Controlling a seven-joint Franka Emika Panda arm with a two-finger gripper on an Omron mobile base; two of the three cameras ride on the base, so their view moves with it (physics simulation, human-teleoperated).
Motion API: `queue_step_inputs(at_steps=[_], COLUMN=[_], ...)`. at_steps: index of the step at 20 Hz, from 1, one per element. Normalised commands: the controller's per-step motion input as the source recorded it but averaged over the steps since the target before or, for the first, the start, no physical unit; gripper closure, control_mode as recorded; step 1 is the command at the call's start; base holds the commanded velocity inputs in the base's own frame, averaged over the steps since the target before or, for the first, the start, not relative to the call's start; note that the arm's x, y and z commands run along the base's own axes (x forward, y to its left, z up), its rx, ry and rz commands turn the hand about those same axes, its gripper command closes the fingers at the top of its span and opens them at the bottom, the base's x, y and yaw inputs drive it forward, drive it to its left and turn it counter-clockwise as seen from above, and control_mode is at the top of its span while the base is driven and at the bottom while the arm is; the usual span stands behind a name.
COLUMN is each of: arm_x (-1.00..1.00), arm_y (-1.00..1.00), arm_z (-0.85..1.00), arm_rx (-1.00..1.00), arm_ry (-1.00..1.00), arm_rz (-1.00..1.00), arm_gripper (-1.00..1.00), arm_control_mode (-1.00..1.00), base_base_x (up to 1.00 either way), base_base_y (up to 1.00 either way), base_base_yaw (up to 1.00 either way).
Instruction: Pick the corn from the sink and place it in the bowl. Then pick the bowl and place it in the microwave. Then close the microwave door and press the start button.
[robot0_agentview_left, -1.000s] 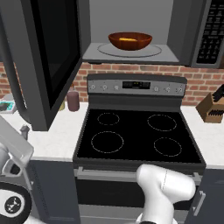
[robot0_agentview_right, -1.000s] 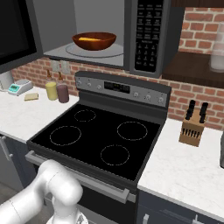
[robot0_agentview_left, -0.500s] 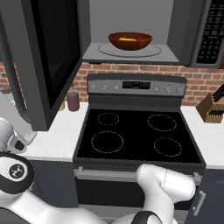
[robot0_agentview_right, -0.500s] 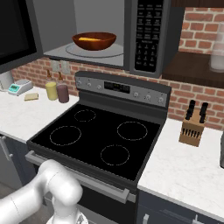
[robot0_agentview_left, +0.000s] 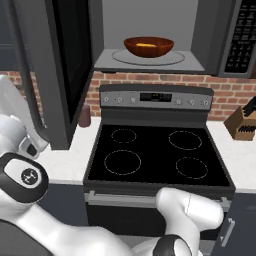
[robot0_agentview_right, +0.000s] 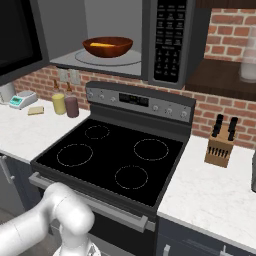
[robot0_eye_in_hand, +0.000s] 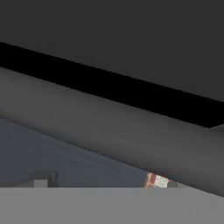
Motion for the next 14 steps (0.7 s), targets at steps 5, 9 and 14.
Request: queue_step_inputs(at_steps=[5, 9, 14], arm_x=[0.03, 0.14, 0.30], arm_y=[-0.92, -1.00, -1.00], arm_z=[0.33, 0.24, 0.17], arm_rx=[0.33, 0.41, 0.40], arm_ry=[-0.05, 0.00, 0.00], arm_rz=[0.00, 0.00, 0.00], arm_gripper=[-1.00, -1.00, -1.00], arm_control_mode=[-1.00, -1.00, -1.00], base_base_x=[0.00, 0.00, 0.00], base_base_y=[0.00, 0.00, 0.00], base_base_yaw=[0.00, 0.00, 0.00])
